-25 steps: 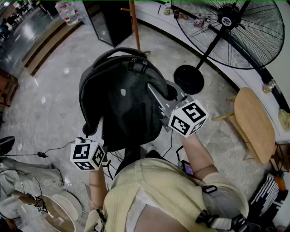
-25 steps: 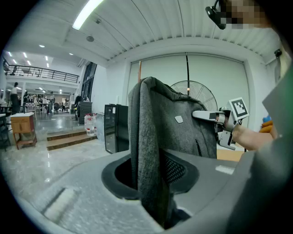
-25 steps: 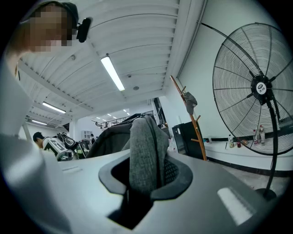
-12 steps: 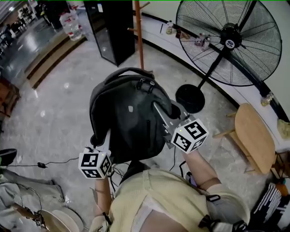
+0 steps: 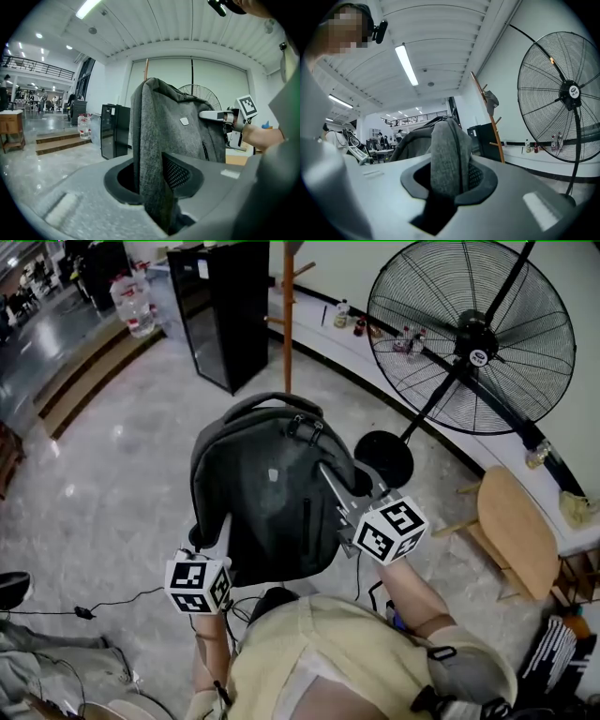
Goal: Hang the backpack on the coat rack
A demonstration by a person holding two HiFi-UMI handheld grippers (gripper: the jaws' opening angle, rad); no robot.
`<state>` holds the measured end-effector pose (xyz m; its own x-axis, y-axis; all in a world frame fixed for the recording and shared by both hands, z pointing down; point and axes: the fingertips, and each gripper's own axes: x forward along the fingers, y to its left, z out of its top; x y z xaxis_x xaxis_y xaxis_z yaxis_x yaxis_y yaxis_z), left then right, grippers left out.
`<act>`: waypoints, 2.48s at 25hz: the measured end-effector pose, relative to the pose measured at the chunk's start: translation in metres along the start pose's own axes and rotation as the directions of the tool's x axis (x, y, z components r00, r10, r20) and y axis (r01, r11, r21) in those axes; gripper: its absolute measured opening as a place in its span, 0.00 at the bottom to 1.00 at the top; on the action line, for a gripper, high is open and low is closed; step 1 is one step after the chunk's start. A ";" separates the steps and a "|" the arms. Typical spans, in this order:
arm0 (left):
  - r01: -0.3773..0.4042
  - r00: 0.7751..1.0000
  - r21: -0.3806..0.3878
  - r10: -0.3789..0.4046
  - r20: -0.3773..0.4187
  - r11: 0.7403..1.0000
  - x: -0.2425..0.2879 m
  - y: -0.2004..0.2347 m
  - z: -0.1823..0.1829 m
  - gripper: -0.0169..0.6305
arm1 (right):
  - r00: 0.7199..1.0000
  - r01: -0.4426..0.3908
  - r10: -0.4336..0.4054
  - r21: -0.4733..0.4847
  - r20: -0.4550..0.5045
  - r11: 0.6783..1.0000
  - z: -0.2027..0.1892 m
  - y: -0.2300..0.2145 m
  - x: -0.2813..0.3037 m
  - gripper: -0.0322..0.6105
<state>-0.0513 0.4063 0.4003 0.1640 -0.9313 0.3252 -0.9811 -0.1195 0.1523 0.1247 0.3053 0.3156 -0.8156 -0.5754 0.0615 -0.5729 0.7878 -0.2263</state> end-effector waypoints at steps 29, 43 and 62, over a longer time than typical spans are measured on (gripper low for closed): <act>0.070 0.995 0.018 -0.068 -0.078 0.997 0.171 0.052 0.029 0.19 | 0.994 0.108 -0.108 0.038 -0.024 0.993 -0.015 -0.139 0.127 0.20; 0.056 0.994 0.039 -0.052 -0.097 0.998 0.284 0.045 0.060 0.19 | 0.988 0.152 -0.152 0.043 -0.014 0.987 0.002 -0.245 0.174 0.20; 0.111 0.982 0.057 -0.100 -0.161 0.992 0.386 0.079 0.092 0.19 | 0.954 0.300 -0.299 0.034 -0.031 0.953 0.008 -0.317 0.247 0.21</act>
<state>-0.0749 0.0061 0.4522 0.2762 -0.8468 0.4545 -0.9611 -0.2417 0.1336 0.1052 -0.0881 0.3951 -0.6094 -0.7773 0.1567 -0.7878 0.5712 -0.2302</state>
